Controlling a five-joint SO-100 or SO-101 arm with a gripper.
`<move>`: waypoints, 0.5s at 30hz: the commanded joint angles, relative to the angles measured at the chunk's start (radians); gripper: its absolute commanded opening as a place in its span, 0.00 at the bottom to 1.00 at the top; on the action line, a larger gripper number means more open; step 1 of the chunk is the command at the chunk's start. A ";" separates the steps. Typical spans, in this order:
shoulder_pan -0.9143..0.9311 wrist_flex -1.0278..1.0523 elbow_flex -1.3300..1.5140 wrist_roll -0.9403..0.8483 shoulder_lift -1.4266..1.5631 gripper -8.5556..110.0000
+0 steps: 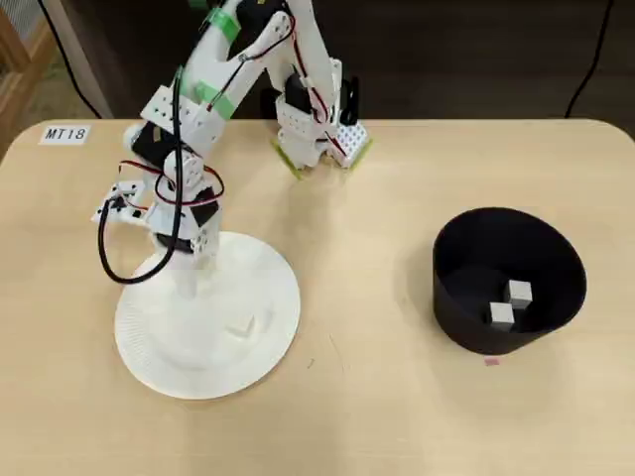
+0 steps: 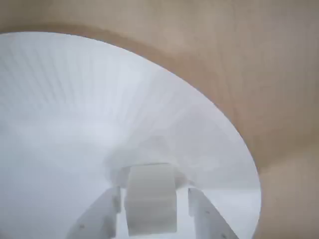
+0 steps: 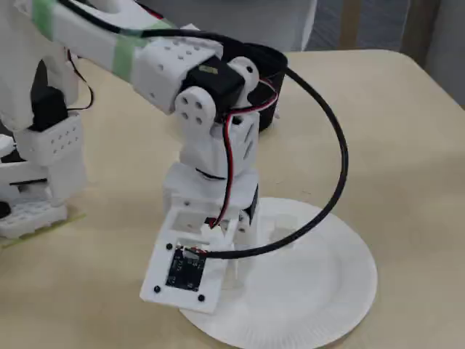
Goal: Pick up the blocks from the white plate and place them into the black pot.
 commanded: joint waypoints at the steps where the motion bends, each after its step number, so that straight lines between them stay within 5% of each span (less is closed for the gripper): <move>1: -0.002 -0.028 -0.043 0.023 -0.005 0.12; 3: -0.002 -0.046 -0.043 0.037 -0.018 0.05; 10: -0.008 -0.066 -0.044 0.028 -0.011 0.05; 15: -0.063 -0.118 -0.037 0.066 0.258 0.05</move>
